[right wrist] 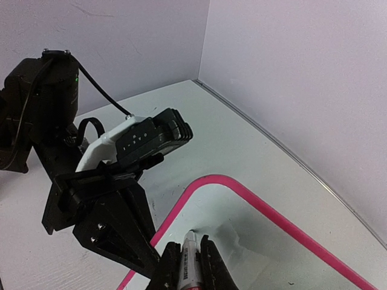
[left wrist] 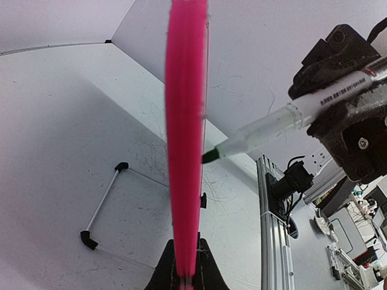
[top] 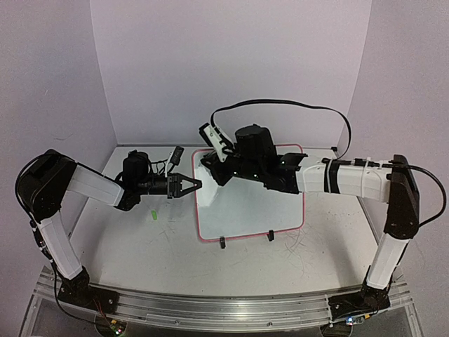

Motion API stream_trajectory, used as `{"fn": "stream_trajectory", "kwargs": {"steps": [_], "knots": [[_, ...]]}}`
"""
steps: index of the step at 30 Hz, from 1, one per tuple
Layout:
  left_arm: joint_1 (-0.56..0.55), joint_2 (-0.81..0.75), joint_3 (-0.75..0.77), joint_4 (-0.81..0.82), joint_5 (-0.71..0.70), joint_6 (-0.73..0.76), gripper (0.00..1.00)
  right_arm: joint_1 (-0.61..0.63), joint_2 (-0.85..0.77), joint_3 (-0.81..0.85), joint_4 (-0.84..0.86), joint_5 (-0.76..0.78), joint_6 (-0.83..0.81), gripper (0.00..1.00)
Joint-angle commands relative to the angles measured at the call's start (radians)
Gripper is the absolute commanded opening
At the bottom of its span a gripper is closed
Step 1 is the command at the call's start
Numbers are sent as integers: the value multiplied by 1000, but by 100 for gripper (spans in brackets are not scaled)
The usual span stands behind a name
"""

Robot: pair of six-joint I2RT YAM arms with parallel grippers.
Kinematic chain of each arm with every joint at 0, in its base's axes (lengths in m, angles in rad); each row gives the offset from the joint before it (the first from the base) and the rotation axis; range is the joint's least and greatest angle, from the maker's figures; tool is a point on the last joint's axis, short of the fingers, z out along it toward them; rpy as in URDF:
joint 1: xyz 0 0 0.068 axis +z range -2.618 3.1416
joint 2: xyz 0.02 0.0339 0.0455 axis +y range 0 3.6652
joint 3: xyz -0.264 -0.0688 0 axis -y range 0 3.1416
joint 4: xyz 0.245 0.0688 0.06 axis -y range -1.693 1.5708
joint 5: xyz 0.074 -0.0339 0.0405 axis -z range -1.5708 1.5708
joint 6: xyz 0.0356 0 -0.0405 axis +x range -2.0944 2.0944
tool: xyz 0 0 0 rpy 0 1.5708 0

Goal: Write a sentence on the whiteboard

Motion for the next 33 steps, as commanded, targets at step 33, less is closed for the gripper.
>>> {"fn": "stream_trajectory", "kwargs": {"steps": [33], "knots": [[6, -24, 21, -80, -121, 63, 0, 3, -77, -70, 15, 255, 41, 0]]}}
